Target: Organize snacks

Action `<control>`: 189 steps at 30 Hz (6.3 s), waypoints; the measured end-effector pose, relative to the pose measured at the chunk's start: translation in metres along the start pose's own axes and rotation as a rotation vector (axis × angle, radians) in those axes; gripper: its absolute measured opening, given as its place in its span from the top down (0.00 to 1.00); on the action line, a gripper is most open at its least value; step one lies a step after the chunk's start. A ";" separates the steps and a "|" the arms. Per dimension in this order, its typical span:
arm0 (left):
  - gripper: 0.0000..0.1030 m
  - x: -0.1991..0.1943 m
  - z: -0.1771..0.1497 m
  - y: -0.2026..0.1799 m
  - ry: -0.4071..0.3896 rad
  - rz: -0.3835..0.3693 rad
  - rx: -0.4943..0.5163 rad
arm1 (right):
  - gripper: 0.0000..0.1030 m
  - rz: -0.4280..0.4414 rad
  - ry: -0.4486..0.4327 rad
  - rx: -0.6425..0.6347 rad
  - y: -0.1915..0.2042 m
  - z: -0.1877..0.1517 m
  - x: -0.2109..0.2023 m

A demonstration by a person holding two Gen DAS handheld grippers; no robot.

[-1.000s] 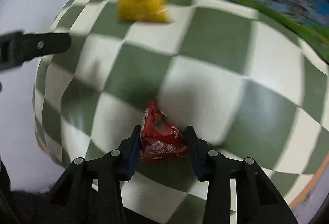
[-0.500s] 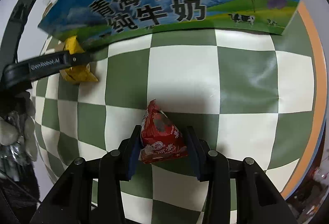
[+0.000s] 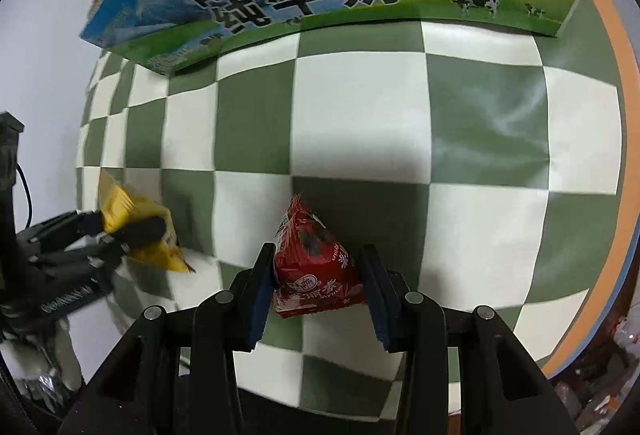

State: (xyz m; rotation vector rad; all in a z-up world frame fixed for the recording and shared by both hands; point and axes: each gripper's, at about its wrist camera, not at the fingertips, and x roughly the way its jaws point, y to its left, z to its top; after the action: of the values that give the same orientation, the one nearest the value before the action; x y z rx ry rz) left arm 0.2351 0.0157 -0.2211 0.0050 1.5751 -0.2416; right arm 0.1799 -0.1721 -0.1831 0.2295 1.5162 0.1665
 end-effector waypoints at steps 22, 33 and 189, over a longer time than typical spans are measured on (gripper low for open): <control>0.55 -0.010 0.002 -0.045 -0.055 -0.005 0.020 | 0.58 -0.021 -0.079 -0.025 0.028 -0.002 0.024; 0.55 -0.148 0.052 -0.072 -0.259 -0.208 0.045 | 0.58 0.097 -0.348 -0.004 0.026 0.022 -0.113; 0.00 -0.208 0.043 -0.084 -0.657 0.205 -0.056 | 0.00 -0.282 -0.701 -0.038 0.029 0.028 -0.212</control>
State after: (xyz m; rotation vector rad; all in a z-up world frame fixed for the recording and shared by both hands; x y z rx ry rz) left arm 0.2689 -0.0425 -0.0028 0.0390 0.9175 -0.0271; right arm 0.1982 -0.1986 0.0305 0.0299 0.8329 -0.1057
